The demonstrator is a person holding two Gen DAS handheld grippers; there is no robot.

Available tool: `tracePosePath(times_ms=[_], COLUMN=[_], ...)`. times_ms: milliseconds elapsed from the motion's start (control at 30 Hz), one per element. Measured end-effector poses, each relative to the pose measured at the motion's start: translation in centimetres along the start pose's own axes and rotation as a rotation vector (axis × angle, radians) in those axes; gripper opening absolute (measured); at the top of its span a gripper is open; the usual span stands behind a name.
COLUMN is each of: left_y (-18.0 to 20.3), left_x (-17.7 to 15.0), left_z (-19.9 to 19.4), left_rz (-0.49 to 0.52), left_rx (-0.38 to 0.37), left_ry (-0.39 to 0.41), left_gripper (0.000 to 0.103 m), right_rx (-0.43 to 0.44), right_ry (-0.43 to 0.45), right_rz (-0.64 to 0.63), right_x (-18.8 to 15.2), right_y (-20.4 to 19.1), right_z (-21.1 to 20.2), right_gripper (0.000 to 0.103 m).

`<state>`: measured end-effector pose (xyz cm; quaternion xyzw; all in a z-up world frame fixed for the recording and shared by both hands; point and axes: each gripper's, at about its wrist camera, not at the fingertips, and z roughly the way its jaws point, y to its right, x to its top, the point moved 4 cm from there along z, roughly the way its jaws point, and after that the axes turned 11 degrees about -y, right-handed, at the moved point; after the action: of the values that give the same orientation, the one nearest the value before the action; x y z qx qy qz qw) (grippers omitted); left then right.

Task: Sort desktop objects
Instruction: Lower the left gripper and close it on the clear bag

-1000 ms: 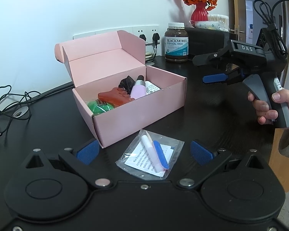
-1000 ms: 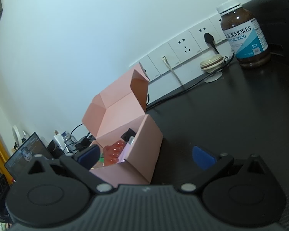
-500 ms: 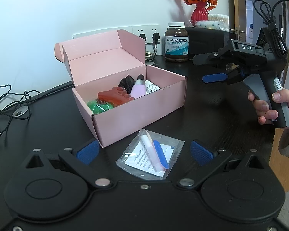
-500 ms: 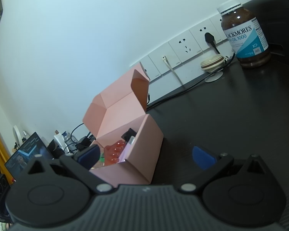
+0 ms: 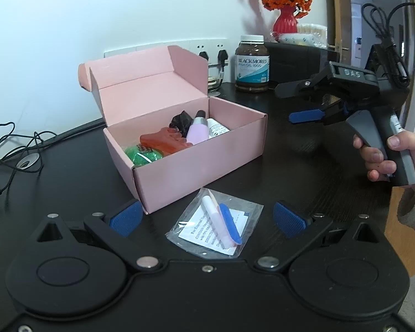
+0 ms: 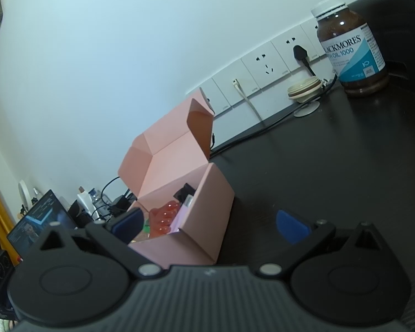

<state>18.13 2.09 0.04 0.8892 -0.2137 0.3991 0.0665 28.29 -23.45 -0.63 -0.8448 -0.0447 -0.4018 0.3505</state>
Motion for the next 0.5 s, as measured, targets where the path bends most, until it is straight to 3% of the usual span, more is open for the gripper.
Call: tracePosePath(times_ms=[300,500], left_y=[0.8,0.1], left_x=[0.5,1.0], left_z=[1.5,3.4], left_rz=[0.056,-0.009], left_rx=[-0.031,-0.114], left_ry=[-0.062,-0.141], left_gripper=[0.103,0.103], right_rx=[0.012,0.017], right_ry=[-0.01,-0.013], right_rz=[-0.001,0.002], right_x=[0.1,0.1], right_y=[0.0,0.1], right_z=[0.1,0.2], right_gripper=[0.102,0.102])
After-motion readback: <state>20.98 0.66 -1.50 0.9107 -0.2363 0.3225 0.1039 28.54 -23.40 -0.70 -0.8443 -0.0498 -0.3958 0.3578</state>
